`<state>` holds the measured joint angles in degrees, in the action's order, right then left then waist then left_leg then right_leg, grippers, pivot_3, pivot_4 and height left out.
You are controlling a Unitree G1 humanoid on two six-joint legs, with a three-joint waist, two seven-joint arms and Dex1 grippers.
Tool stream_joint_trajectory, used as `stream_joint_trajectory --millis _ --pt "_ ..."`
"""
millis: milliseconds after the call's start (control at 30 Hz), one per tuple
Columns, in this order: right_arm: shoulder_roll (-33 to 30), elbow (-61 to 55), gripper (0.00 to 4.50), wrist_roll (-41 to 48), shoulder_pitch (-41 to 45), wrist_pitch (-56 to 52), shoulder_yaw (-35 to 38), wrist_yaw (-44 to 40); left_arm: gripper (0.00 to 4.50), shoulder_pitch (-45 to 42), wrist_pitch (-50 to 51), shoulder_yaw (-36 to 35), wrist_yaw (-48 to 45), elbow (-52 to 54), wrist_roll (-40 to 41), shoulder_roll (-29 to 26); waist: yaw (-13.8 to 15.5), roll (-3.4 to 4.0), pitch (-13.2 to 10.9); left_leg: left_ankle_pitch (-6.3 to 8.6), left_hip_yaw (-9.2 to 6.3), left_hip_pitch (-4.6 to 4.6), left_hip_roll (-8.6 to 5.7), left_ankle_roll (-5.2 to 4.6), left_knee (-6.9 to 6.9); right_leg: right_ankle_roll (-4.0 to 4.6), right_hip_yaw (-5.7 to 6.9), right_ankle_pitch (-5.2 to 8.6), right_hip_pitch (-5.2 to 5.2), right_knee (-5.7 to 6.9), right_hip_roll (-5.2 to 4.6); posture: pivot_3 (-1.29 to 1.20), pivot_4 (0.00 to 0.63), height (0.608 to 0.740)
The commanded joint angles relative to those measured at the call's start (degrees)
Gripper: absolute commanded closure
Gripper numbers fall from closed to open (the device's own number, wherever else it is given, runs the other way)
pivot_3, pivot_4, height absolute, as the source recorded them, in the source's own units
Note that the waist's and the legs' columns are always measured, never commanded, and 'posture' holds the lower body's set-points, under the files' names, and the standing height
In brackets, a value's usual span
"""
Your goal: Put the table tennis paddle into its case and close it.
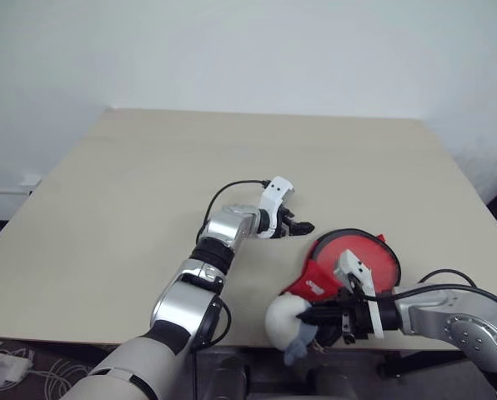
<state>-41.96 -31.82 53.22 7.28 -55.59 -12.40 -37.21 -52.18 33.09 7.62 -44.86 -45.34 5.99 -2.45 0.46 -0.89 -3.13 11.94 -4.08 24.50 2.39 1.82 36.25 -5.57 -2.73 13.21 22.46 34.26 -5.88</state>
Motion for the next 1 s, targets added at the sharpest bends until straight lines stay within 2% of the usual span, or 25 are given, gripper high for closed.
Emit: stream_joint_trajectory --millis 33,100,233,500,733,1000 --pt "2.6 4.1 4.49 -3.4 1.7 3.4 1.9 0.2 0.47 -0.3 0.5 -2.4 -3.0 5.7 4.0 -0.3 0.0 0.02 0.0 -0.03 0.01 0.00 0.00 0.00 0.05 -0.11 0.00 0.05 0.01 0.10 0.00 0.00 0.000 0.740" --pt "4.1 6.4 4.49 -6.4 1.9 5.7 1.8 0.3 0.47 0.4 2.1 -3.8 -4.6 7.8 6.2 -1.2 -0.1 0.06 -0.1 -0.04 0.00 -0.01 0.00 0.01 0.34 -0.25 0.00 0.16 0.06 0.49 0.00 0.00 0.000 0.740" --pt "8.2 11.5 4.49 -11.4 2.7 10.3 2.9 2.3 0.47 2.6 4.3 -5.1 -7.2 12.4 9.3 -3.5 -0.8 0.15 -0.1 -0.33 0.03 -0.24 0.03 0.12 0.35 -0.02 -0.03 -0.03 0.00 0.60 0.01 0.00 0.000 0.740" --pt "15.9 19.6 4.49 -17.2 5.9 14.9 6.8 8.2 0.47 2.0 7.2 -9.7 -4.0 10.9 12.5 -5.1 -1.8 0.17 -0.1 -0.54 0.01 -0.65 0.04 0.31 0.30 0.07 -0.03 -0.40 -0.15 0.57 0.01 0.00 0.000 0.740" --pt "21.1 22.5 4.49 -20.1 9.2 16.5 7.4 10.5 0.47 2.7 7.4 -10.0 -3.0 12.6 13.2 -5.2 -1.8 0.19 -0.1 -0.92 0.04 -0.64 0.03 0.17 0.19 0.12 -0.12 -0.54 -0.15 0.74 0.03 0.00 0.000 0.740" --pt "22.7 25.3 4.49 -22.2 10.3 15.0 8.4 10.8 0.47 4.4 7.8 -9.4 -2.6 14.6 13.4 -6.3 -1.8 0.19 -0.1 -1.01 0.10 -0.66 0.02 0.16 -0.19 0.13 -0.23 -0.54 -0.05 0.71 0.07 0.00 0.000 0.740"
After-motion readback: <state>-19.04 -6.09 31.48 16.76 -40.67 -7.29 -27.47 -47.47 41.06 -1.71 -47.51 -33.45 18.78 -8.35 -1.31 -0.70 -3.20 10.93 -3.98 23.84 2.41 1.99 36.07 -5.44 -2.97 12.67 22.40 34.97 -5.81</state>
